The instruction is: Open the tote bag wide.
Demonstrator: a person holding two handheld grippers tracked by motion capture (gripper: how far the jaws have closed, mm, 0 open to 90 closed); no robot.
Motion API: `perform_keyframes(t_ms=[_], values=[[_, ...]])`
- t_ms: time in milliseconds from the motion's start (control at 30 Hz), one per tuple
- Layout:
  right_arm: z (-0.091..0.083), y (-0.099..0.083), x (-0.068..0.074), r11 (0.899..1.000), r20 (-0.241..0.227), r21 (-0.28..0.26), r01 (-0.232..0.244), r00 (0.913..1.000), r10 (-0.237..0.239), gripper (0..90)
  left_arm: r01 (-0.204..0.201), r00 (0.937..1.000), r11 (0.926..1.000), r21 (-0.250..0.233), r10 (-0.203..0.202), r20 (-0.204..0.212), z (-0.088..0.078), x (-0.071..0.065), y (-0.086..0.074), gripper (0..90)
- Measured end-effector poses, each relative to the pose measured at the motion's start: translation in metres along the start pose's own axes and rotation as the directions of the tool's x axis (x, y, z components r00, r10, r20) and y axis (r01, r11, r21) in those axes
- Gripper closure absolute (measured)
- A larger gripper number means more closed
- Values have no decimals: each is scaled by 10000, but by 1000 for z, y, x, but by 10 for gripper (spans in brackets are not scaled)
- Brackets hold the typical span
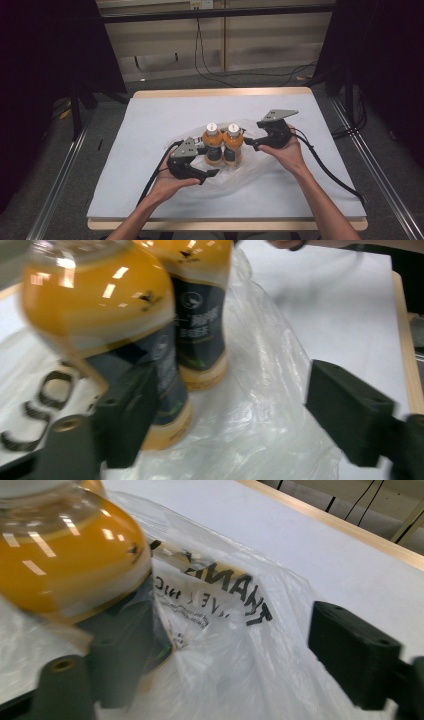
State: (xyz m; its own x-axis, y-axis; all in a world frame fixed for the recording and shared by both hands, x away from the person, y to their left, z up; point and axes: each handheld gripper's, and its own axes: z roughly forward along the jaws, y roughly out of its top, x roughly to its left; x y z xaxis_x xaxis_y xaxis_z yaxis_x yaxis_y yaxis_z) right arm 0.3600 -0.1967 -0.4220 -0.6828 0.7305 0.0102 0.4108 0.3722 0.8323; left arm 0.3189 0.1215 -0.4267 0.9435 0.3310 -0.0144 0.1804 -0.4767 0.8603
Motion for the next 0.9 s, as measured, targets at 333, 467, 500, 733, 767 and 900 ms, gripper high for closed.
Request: perform_keyframes(t_ms=[333, 467, 500, 733, 767, 900], values=[[-49, -16, 9, 9991, -65, -395, -176, 9998, 174, 81, 372, 9972, 9992, -143, -380, -645, -28, 4, -6, 101], [-69, -27, 14, 9980, 509, -626, -68, 9987, 100, 160, 563, 9947, 9984, -110, -570, -852, -46, 6, -16, 86], [-74, -31, 15, 9970, 509, -763, -148, 9985, 187, 191, 646, 9930, 9978, -125, -656, -987, -50, 7, -18, 80], [-99, -50, 18, 9916, 904, -1039, -767, 9922, 862, 195, 941, 9821, 9954, -198, -961, -1620, -73, 9, -40, 52], [-103, -53, 20, 9911, 978, -1097, -751, 9915, 859, 211, 1003, 9796, 9948, -147, -1014, -1733, -76, 9, -42, 53], [-117, -65, 29, 9865, 1379, -1499, -664, 9866, 873, 239, 1321, 9734, 9907, -312, -1356, -1848, -88, 8, -53, 47]])
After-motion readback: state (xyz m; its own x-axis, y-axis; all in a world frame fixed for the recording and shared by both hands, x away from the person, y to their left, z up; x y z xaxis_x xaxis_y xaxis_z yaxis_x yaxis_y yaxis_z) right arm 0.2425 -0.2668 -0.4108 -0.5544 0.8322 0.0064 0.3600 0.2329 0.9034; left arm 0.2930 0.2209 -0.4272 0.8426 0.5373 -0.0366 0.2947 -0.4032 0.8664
